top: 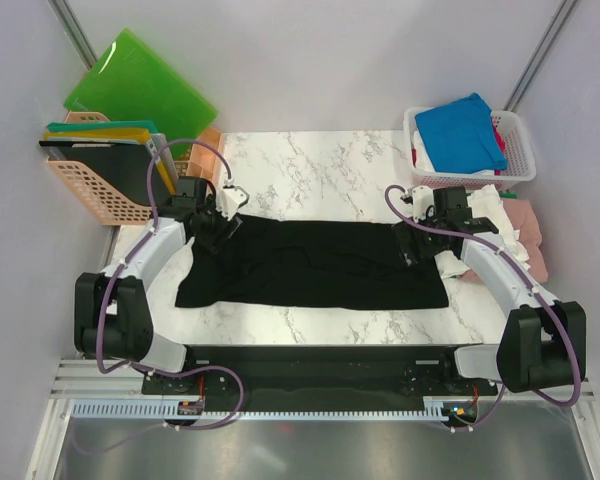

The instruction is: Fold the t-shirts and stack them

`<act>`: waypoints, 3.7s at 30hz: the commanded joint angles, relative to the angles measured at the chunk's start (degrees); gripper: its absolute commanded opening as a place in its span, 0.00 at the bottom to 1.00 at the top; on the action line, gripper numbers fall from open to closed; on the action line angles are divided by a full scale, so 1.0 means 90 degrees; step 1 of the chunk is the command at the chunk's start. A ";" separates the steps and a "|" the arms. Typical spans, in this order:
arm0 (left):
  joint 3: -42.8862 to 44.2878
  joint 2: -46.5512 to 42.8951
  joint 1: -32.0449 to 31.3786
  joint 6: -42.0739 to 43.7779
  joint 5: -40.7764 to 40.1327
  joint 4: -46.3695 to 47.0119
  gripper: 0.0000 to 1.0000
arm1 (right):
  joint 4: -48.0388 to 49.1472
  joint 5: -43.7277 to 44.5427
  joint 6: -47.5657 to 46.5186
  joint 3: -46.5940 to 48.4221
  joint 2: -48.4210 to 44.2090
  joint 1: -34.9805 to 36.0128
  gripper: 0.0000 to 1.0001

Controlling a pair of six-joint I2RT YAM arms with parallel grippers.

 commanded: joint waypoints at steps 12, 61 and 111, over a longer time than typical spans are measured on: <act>0.0831 0.0550 -0.0216 -0.0158 -0.0210 -0.0529 0.67 | 0.0314 -0.0058 0.0067 -0.0024 0.0119 -0.0022 0.98; 0.1797 0.2025 -0.0245 -0.0588 -0.0025 -0.0871 0.56 | 0.0373 -0.0009 0.0028 -0.0171 0.0197 -0.0051 0.98; -0.0517 -0.0143 -0.0265 -0.0120 -0.0425 -0.0696 0.55 | 0.0333 -0.0116 -0.0060 -0.0229 0.0060 -0.0061 0.98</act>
